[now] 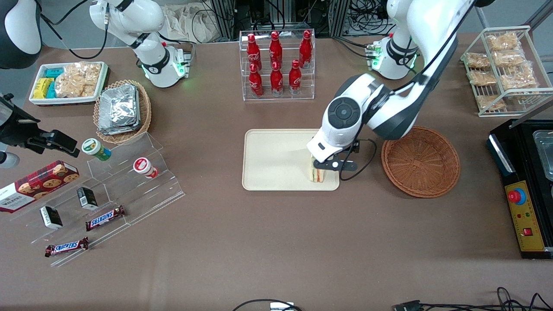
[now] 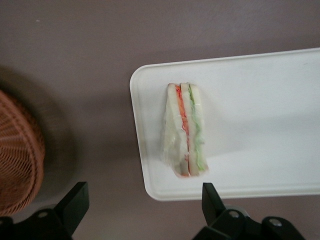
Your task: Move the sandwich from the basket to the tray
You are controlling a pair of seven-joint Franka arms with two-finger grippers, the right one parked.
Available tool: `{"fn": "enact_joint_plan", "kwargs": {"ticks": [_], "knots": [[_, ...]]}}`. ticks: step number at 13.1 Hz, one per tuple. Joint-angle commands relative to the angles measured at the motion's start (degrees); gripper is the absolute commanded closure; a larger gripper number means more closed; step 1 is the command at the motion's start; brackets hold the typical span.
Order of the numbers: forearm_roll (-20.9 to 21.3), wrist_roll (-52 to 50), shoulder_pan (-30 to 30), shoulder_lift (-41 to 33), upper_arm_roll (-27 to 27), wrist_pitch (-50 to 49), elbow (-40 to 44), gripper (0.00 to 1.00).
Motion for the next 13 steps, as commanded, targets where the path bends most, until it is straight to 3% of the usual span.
{"fn": "enact_joint_plan", "kwargs": {"ticks": [1,6,13], "knots": [[-3.52,-0.38,2.03,-6.88,-0.13,-7.24,3.49,0.0],[-4.05,6.63,2.04,-17.88,11.09,-14.02,1.93,0.0],[-8.88,30.54,1.69,-27.82,31.75,-14.12,-3.97,0.0]]}}
